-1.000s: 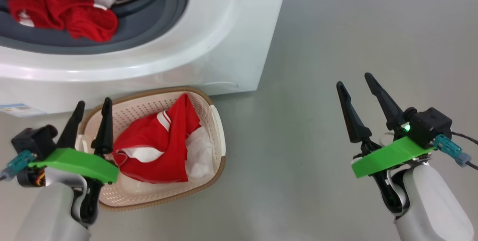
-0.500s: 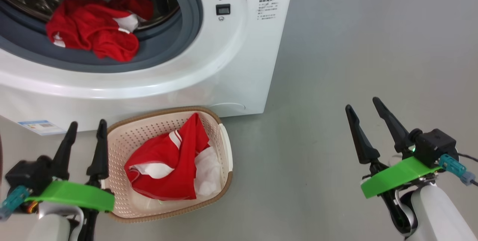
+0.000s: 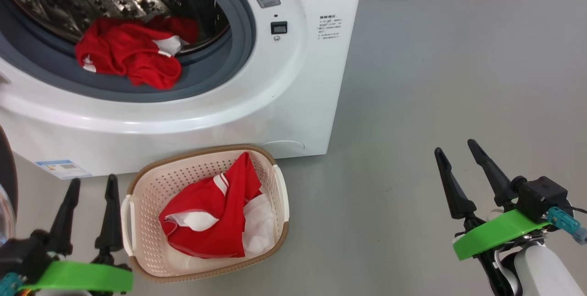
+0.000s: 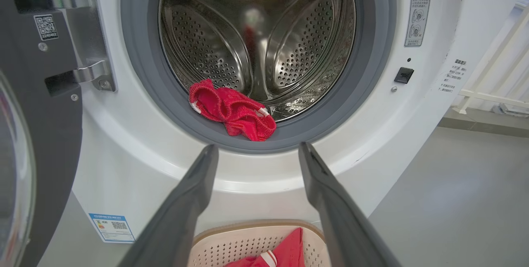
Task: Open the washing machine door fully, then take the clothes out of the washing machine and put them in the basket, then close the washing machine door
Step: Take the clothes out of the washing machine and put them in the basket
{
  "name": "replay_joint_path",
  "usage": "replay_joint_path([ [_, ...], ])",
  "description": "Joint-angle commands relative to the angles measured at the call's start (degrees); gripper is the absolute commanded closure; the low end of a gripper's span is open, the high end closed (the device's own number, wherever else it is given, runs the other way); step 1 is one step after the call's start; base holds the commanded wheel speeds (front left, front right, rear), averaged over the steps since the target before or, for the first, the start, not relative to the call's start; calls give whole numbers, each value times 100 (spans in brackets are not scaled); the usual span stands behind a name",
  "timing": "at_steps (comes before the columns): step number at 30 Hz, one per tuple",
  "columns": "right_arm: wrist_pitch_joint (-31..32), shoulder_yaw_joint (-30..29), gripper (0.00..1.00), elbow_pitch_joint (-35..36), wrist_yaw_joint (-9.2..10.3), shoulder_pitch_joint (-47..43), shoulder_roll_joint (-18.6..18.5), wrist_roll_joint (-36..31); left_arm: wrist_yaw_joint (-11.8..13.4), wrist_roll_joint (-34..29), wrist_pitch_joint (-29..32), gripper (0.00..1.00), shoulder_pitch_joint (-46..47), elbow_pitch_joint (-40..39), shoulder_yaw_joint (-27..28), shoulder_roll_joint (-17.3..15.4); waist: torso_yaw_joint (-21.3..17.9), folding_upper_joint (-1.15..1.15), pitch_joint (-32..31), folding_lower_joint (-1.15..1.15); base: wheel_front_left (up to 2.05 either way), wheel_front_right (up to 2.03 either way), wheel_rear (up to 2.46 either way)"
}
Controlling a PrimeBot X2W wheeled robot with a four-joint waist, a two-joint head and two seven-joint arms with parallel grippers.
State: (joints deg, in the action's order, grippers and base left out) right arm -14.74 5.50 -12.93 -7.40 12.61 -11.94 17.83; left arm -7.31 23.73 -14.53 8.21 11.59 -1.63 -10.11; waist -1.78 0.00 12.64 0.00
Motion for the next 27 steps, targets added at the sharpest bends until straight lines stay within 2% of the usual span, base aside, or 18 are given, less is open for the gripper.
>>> replay_joint_path([
  [1, -26, 84, 0, 158, -9, -144, -63, 53, -18, -99, -47, 0, -80, -256, 302, -74, -23, 0, -28, 0, 0, 0, 0],
  [10, -26, 41, 0, 195, -9, -240, -49, 44, -18, -274, -47, 0, -510, -656, 610, 91, -66, 0, -46, 0, 0, 0, 0],
  [27, -26, 9, 0, 218, -9, -205, -8, 29, -18, -265, -47, 0, -488, -673, 564, 118, -43, 0, 59, 0, 0, 0, 0],
])
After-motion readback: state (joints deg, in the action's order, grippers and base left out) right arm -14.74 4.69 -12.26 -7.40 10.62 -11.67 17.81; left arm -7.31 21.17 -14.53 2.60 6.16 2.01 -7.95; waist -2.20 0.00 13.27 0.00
